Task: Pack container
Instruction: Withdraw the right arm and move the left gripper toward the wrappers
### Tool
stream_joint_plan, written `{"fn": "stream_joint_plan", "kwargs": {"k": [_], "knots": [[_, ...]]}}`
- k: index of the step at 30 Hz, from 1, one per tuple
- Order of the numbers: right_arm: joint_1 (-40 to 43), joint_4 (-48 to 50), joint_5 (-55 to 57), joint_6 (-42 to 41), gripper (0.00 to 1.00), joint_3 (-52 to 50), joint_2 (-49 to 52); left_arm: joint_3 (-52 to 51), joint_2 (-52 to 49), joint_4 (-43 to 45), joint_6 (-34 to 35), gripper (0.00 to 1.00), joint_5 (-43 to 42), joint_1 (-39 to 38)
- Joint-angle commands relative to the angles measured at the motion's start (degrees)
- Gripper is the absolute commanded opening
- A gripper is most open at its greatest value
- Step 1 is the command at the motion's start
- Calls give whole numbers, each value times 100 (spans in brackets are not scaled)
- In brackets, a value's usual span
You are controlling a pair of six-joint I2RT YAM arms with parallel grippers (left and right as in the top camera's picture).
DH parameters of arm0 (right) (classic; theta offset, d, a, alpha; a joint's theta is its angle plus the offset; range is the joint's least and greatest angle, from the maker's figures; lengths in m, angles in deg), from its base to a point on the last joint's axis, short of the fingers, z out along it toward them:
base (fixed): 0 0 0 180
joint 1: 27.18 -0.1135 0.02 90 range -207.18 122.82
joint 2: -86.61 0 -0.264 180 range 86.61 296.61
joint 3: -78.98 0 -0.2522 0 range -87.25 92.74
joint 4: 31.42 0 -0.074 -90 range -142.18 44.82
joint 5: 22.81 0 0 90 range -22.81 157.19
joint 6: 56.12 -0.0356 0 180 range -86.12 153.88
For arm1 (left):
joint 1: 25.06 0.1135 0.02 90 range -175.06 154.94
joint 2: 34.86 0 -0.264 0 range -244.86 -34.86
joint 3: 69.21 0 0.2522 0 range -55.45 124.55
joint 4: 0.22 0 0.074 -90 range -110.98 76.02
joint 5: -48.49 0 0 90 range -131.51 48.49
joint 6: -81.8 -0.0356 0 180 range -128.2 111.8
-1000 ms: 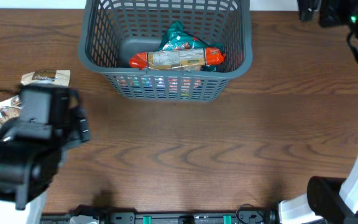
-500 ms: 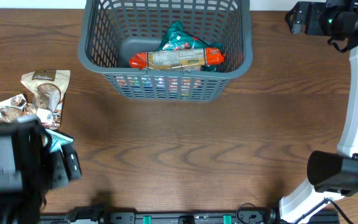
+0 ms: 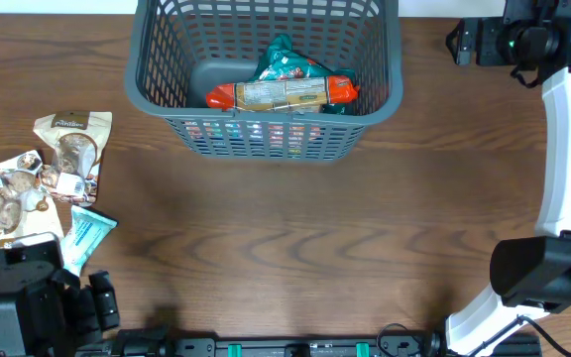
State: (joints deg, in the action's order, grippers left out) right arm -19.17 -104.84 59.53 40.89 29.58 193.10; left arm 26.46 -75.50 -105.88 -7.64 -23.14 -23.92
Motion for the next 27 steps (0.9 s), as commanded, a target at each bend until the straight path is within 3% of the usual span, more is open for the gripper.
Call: {"fn": "stream_joint_plan", "kwargs": {"k": [1,6,10,20,27], "knots": [[17,79,35,155,99,-109,57,-33,-367,26,-302,98,310,39],[17,212,35,190,99,-195,57,-33,-1349,26,-1062,98,-404,116],[17,203,37,372,99,-195,57,-31,-2094,354,-1272,98,-743,378],[22,203,37,557,99,-195,57,-33,-2896,1185,-2444,99,-3134,2752],[22,179,37,702,99,-195,57,-33,-3589,1427,-2796,99,-3134,3169]]}}
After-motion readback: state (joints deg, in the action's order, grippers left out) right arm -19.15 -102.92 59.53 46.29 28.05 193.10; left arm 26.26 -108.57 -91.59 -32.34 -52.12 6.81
